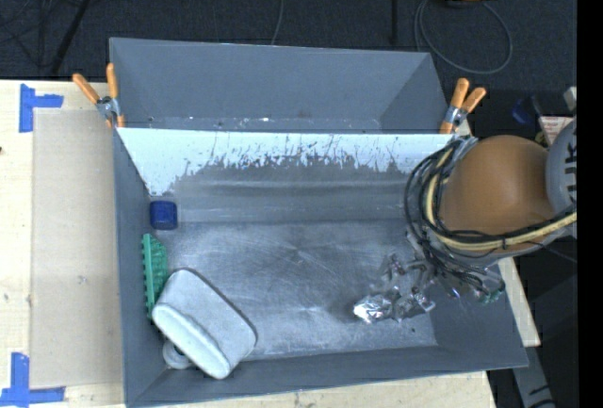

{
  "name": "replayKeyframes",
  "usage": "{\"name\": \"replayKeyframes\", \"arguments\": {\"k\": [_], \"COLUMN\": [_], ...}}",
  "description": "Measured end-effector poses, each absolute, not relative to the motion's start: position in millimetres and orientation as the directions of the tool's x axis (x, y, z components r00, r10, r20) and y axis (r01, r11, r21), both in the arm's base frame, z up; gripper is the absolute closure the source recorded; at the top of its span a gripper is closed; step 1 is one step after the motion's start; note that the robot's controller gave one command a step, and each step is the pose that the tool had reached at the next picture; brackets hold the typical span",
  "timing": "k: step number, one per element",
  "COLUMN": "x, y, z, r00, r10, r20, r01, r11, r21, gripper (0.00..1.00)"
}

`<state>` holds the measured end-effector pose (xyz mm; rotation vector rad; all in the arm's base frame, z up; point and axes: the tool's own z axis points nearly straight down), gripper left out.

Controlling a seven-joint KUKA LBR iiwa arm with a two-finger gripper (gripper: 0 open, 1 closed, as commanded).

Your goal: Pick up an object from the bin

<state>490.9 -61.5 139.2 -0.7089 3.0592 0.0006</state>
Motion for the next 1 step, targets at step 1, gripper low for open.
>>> {"name": "replayKeyframes", "arguments": {"k": [1], "x": [492.4], "y": [-61.0], "z": [201.1], "r00": [-0.899], "r10": [-0.437], "r20": [-0.005], "r01": [-0.437], "r11": [0.899], "r21": [-0.002], "gripper": [1.00]}}
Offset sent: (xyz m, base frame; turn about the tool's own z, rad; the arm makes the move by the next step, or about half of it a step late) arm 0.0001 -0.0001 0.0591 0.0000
